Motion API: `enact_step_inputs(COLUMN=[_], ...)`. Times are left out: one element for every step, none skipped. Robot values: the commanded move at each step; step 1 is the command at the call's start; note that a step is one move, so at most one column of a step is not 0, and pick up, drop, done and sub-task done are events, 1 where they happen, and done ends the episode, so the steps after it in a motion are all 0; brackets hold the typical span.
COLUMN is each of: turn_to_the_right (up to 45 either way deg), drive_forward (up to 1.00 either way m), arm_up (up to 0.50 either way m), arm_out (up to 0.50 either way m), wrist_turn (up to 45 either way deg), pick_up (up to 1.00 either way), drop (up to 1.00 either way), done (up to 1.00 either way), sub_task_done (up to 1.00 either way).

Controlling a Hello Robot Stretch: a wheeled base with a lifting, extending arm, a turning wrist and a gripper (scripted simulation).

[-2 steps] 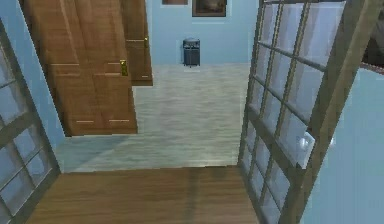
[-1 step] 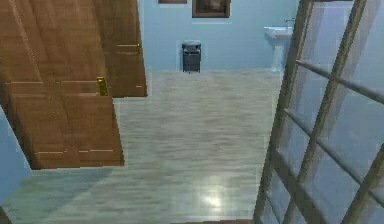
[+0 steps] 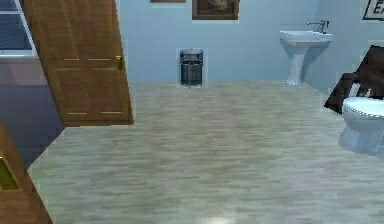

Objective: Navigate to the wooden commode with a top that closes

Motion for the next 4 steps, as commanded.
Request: enact_step_inputs(turn_to_the_right=[6.0, 0.0, 36.0, 0.0], drive_forward=[0.0, 0.35, 0.0, 0.35], arm_up=[0.0, 0.0, 0.0, 0.0], arm_out=[0.0, 0.0, 0.0, 0.0], wrist_turn=[0.0, 0.0, 0.0, 0.0], pick_up=[0.0, 0.0, 0.0, 0.0], drop=[0.0, 0.0, 0.0, 0.0], done=[0.0, 0.0, 0.0, 0.0], sub_task_done=[0.0, 0.0, 0.0, 0.0])
